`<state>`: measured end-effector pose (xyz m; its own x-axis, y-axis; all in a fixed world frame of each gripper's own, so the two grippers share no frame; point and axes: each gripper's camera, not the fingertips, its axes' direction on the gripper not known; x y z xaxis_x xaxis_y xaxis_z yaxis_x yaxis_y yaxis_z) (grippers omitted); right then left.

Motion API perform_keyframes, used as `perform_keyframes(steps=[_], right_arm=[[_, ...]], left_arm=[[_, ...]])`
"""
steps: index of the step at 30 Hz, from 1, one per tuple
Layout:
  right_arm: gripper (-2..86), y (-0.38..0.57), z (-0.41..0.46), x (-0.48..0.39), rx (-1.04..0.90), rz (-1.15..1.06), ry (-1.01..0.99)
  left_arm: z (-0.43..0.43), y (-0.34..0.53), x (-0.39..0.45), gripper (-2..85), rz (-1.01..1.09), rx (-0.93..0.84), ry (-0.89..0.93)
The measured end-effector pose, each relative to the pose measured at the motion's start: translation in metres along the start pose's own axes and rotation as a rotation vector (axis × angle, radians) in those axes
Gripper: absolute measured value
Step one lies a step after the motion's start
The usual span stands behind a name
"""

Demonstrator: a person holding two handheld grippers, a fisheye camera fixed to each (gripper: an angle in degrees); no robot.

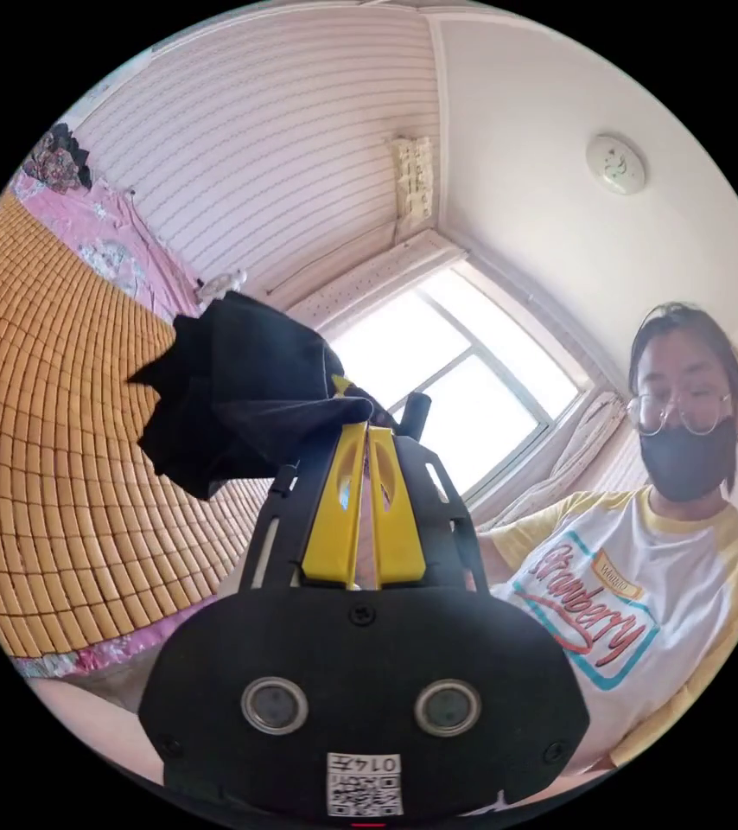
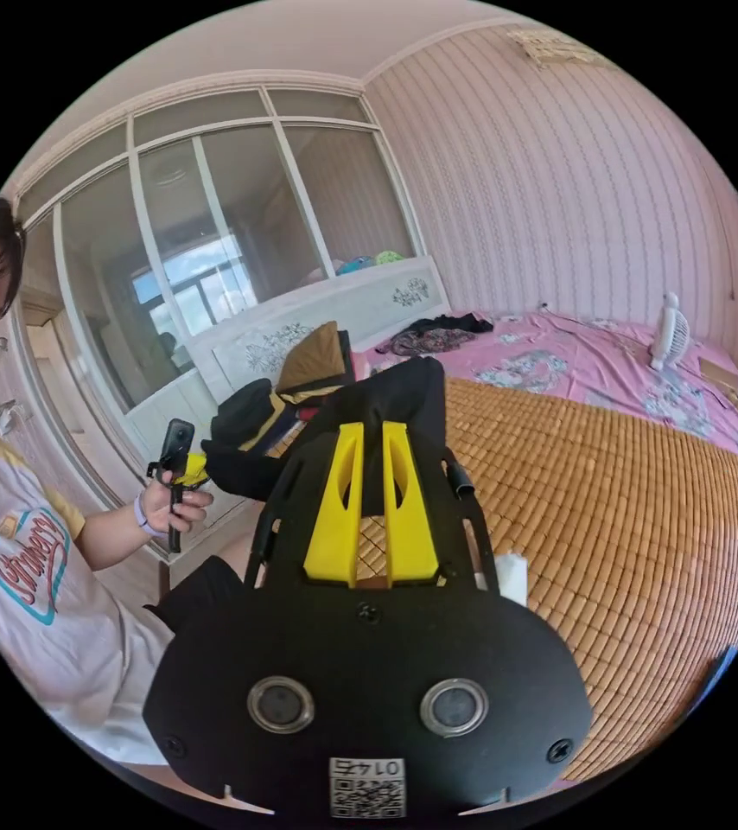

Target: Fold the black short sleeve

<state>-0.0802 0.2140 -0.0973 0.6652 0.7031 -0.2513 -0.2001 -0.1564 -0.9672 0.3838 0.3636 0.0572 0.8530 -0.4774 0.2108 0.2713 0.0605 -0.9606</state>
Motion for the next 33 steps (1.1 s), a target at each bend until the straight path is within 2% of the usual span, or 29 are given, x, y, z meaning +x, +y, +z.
perform_keyframes(steps=[3, 5, 7, 9, 15, 19, 23, 25, 28, 33], right_arm=[[3.0, 0.058, 0.022, 0.022, -0.161, 0.112, 0.194], [3.3, 0.101, 0.030, 0.016, -0.175, 0.146, 0.208], [4.0, 0.122, 0.043, 0.011, -0.199, 0.168, 0.185], [4.9, 0.137, 0.063, 0.008, -0.240, 0.194, 0.165], [8.4, 0.142, 0.165, -0.012, -0.366, 0.175, 0.032], [10.4, 0.157, 0.236, -0.027, -0.572, 0.178, 0.000], [9.9, 0.178, 0.267, -0.046, -0.595, 0.120, 0.121], [8.6, 0.191, 0.289, -0.050, -0.653, 0.117, 0.125], [4.8, 0.201, 0.296, -0.062, -0.588, 0.072, 0.219], [0.7, 0.197, 0.287, -0.057, -0.558, 0.141, 0.093]], left_arm=[[0.070, 0.035, -0.050, -1.0, -0.194, -0.124, 0.004], [0.105, 0.062, -0.084, -1.0, -0.335, -0.127, -0.039], [0.122, 0.070, -0.097, -1.0, -0.355, -0.183, -0.112], [0.135, 0.072, -0.102, -1.0, -0.350, -0.228, -0.165], [0.180, 0.073, -0.093, -1.0, -0.329, -0.348, -0.162], [0.185, 0.066, -0.080, -1.0, -0.334, -0.372, -0.208], [0.191, 0.058, -0.054, -1.0, -0.226, -0.478, -0.295], [0.193, 0.059, -0.046, -1.0, -0.233, -0.504, -0.250], [0.191, 0.057, -0.031, -1.0, -0.250, -0.502, -0.218], [0.173, 0.047, -0.010, -1.0, -0.180, -0.471, -0.417]])
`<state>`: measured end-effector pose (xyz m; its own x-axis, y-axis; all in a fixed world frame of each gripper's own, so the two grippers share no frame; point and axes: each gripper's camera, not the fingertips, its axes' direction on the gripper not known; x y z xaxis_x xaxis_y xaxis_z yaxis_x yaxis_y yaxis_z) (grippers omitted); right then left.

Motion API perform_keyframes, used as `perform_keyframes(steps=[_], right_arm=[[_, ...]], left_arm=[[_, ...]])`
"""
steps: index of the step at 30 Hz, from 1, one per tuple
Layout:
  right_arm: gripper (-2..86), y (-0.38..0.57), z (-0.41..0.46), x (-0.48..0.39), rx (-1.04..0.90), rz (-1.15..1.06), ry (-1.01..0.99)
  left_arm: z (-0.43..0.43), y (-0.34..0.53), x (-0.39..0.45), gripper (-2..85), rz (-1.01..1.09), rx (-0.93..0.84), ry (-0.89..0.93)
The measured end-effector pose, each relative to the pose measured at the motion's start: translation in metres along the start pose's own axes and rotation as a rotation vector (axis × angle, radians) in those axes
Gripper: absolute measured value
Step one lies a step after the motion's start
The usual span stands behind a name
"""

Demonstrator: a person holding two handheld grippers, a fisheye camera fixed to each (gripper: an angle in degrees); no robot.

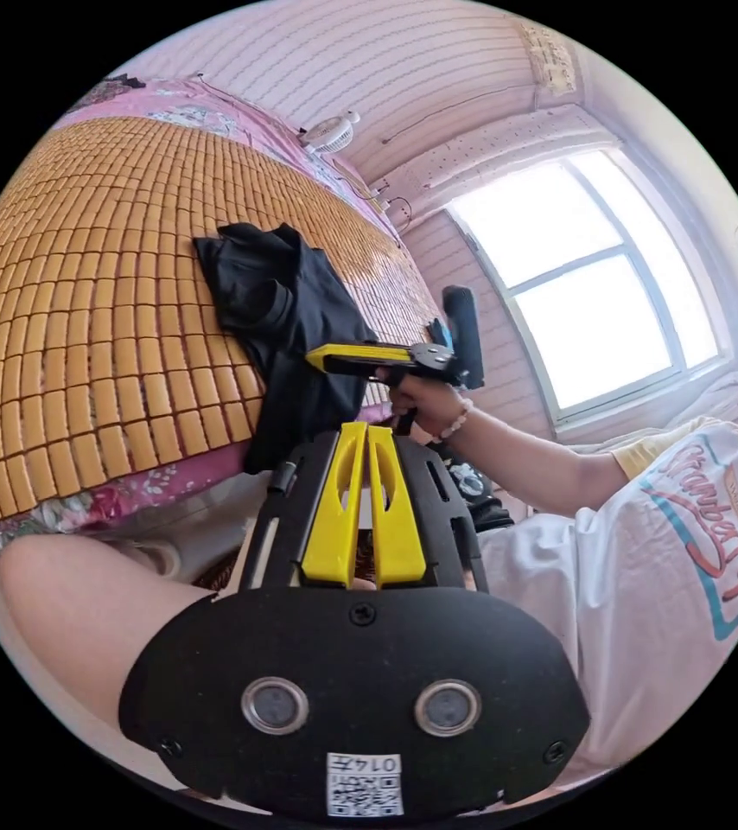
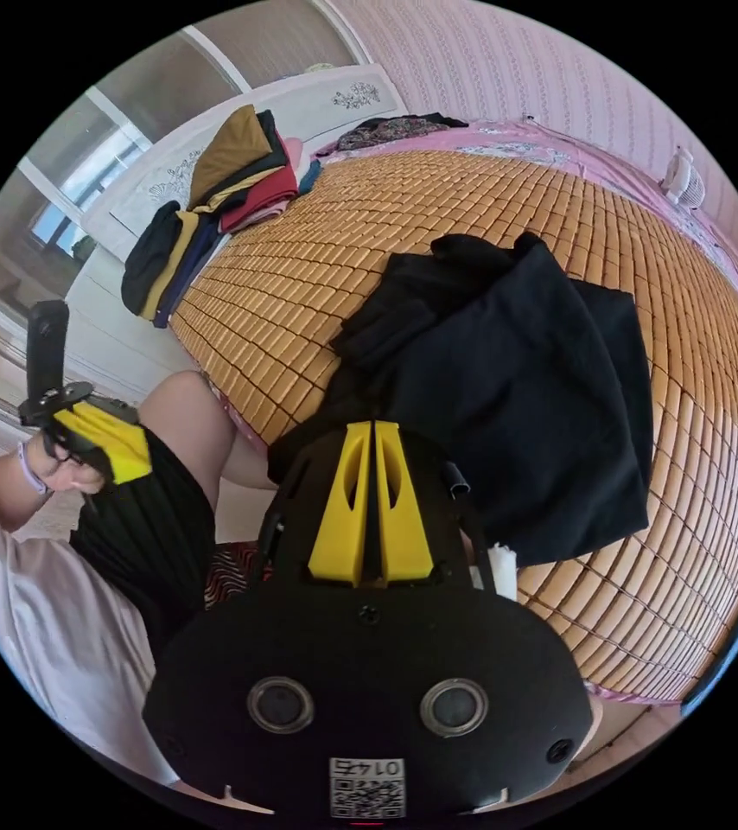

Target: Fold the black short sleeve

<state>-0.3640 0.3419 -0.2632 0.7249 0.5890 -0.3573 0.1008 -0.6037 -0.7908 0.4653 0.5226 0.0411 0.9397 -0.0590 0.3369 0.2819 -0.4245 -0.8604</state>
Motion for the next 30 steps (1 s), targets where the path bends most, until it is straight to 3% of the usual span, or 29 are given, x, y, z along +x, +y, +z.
perform_keyframes(steps=[6, 8, 11, 16, 25, 30], right_arm=[[0.0, 0.045, -0.078, 0.007, 0.287, 0.082, -0.090], [0.3, 0.075, -0.113, 0.024, 0.442, 0.194, -0.090], [1.1, 0.120, -0.138, 0.052, 0.522, 0.349, -0.026], [6.2, 0.160, -0.134, 0.069, 0.356, 0.502, 0.187], [11.2, 0.118, -0.048, 0.031, 0.216, 0.495, -0.086], [12.0, 0.066, -0.010, -0.007, 0.133, 0.331, 0.056]], left_arm=[[-0.009, -0.017, -0.008, -0.8, -0.040, 0.074, -0.169], [0.001, -0.029, -0.006, -0.3, -0.040, 0.074, -0.188], [0.021, -0.042, 0.004, 2.6, -0.008, 0.056, -0.235], [0.052, -0.063, 0.014, 5.9, 0.009, -0.004, -0.286], [0.046, -0.085, 0.025, 6.3, 0.009, 0.039, -0.319], [0.031, -0.095, 0.023, 6.3, -0.012, 0.055, -0.343]])
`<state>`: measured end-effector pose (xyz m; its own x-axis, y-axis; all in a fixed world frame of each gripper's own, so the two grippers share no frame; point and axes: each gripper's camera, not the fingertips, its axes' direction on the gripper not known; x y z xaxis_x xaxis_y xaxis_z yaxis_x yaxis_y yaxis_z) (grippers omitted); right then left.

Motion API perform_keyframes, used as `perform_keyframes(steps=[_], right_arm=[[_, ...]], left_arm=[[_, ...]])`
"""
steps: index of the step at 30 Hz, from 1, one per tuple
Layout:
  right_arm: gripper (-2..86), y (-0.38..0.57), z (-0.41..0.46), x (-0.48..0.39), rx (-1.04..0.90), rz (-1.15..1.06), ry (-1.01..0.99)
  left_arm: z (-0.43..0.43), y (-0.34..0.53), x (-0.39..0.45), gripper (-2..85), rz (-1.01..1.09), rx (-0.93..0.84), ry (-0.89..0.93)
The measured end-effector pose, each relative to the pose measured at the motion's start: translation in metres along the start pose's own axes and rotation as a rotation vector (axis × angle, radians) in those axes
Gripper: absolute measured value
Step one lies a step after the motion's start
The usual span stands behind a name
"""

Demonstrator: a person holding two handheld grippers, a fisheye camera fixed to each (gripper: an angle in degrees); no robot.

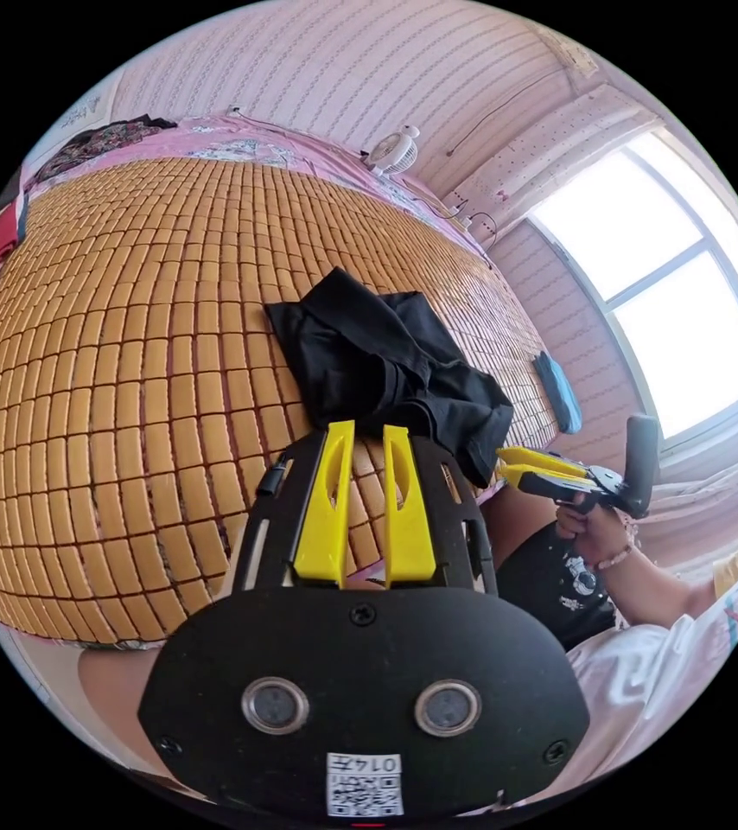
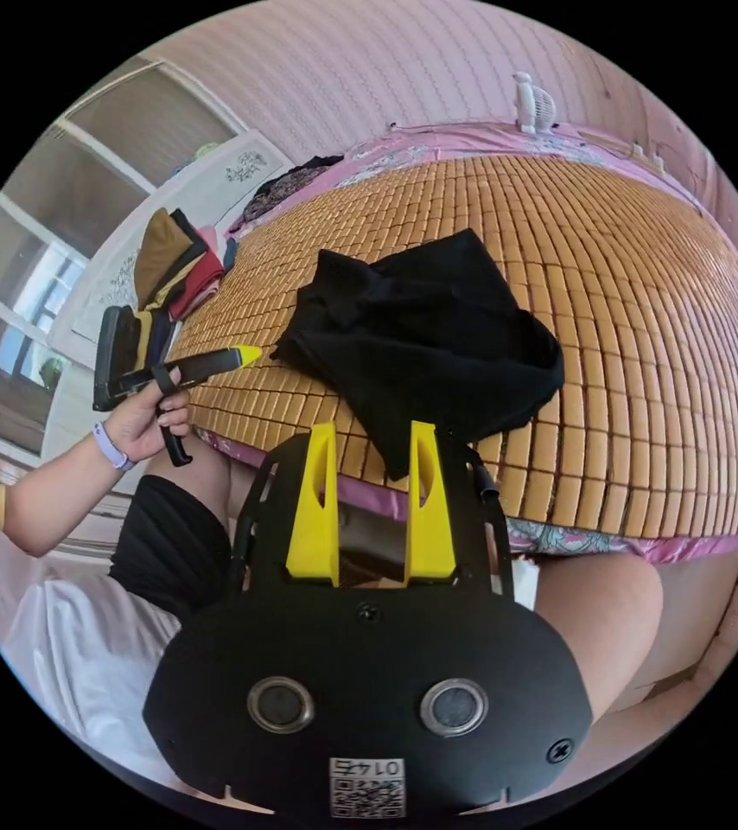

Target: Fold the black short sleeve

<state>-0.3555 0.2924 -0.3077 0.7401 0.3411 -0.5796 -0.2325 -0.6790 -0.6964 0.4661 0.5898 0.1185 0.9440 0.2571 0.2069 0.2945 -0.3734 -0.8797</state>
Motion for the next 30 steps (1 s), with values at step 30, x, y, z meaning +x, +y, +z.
perform_keyframes(steps=[30], right_arm=[[9.3, 0.023, -0.041, 0.097, 0.062, 0.246, 0.110]], left_arm=[[-0.034, -0.107, -0.036, -0.7, 0.383, -0.169, -0.309]])
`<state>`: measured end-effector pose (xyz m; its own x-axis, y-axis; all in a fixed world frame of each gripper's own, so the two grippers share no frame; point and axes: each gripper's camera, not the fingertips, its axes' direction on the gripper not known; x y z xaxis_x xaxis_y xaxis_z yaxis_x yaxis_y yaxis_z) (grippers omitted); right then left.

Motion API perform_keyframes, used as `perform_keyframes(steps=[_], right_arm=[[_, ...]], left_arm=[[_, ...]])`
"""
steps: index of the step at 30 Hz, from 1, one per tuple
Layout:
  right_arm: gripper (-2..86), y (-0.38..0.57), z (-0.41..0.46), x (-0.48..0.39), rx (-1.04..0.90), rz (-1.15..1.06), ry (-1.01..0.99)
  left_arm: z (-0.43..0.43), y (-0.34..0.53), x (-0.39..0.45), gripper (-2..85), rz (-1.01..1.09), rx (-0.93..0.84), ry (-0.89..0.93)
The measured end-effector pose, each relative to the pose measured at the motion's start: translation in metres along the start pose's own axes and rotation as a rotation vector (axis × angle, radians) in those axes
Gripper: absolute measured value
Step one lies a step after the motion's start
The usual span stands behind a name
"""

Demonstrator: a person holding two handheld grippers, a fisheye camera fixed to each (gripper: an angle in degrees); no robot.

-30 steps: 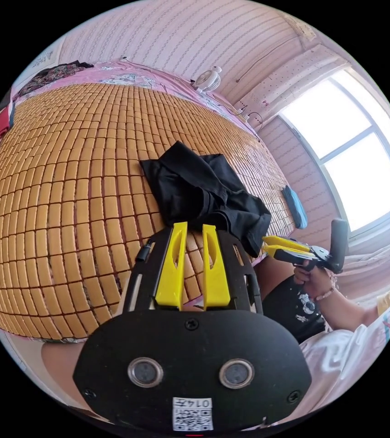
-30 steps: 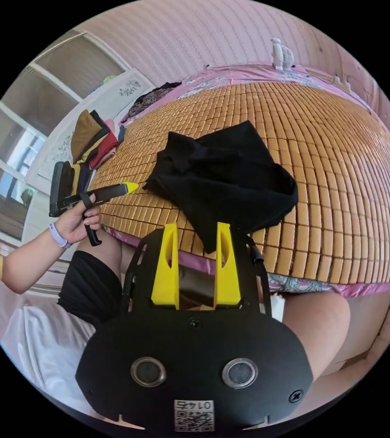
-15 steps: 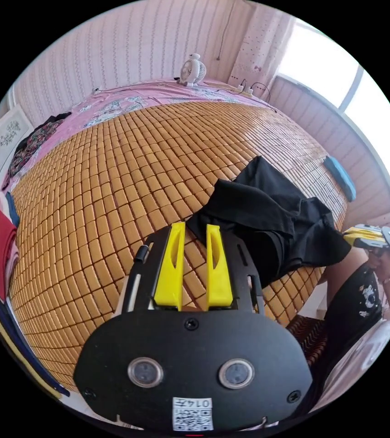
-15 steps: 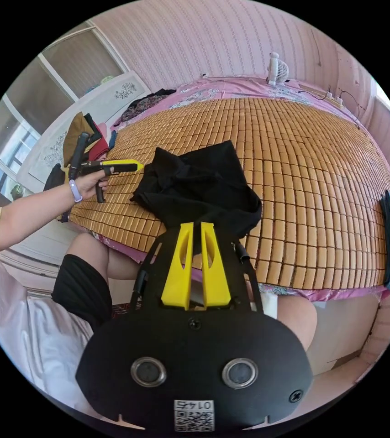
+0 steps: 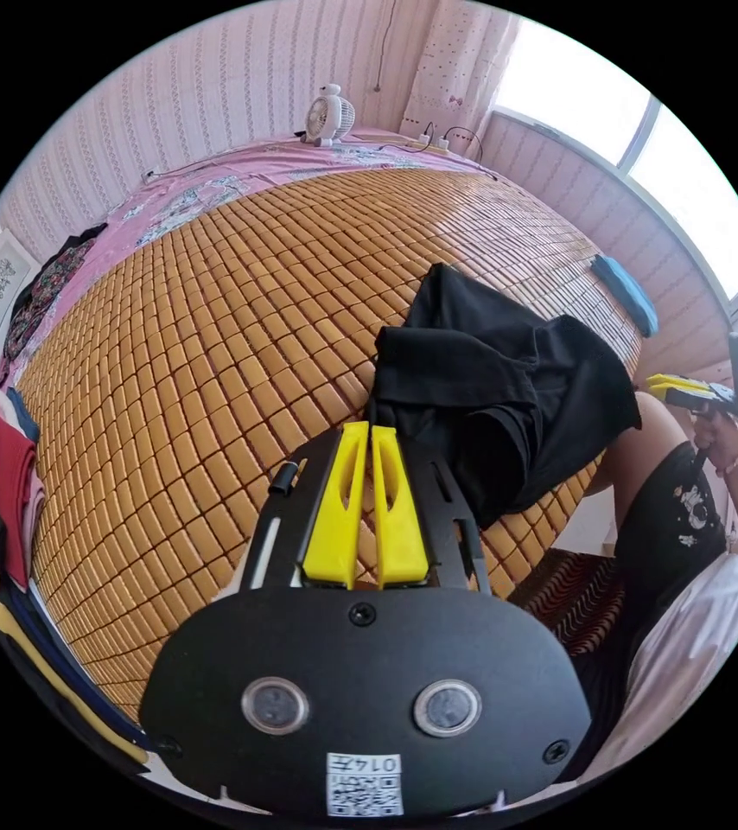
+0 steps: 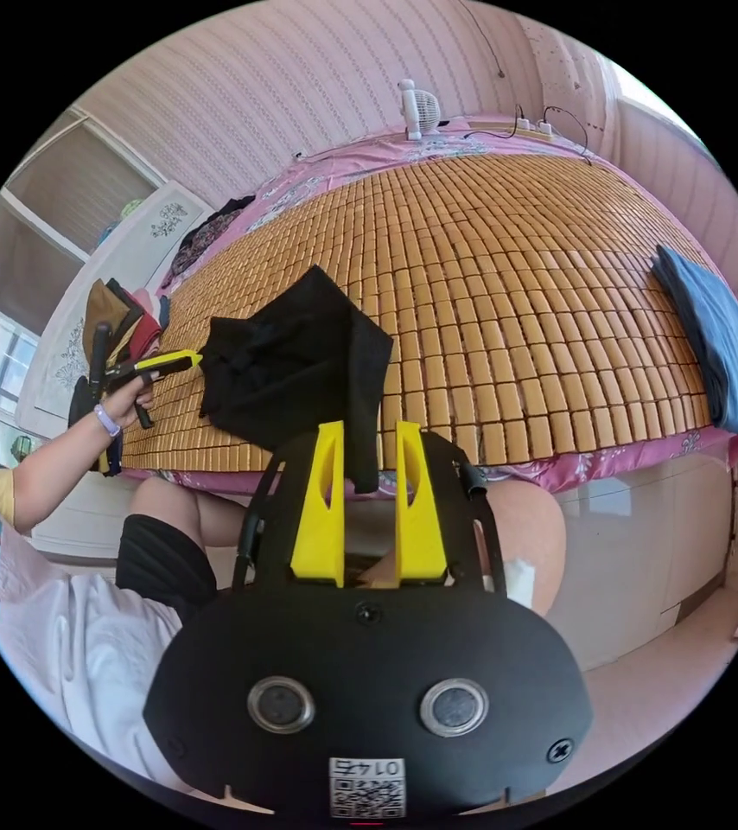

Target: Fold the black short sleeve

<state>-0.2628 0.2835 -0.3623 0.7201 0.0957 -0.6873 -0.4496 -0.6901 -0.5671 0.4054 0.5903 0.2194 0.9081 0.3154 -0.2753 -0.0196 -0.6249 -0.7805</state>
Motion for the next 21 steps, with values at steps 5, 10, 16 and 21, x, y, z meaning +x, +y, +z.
perform_keyframes(steps=[5, 10, 16, 21], right_arm=[[12.3, -0.016, 0.034, 0.006, -0.120, -0.034, 0.045], [6.2, -0.034, 0.076, 0.033, -0.279, -0.018, 0.031], [1.3, -0.027, 0.048, 0.048, -0.172, -0.116, -0.019], [0.8, -0.017, -0.003, 0.050, -0.022, -0.309, -0.198]], left_arm=[[-0.027, 0.039, -0.018, -0.8, -0.034, 0.007, 0.022], [-0.039, 0.070, -0.041, -0.9, -0.076, 0.011, 0.047], [-0.081, 0.102, -0.065, -0.9, -0.054, 0.034, 0.044], [-0.144, 0.127, -0.094, -0.9, -0.088, 0.119, 0.086]])
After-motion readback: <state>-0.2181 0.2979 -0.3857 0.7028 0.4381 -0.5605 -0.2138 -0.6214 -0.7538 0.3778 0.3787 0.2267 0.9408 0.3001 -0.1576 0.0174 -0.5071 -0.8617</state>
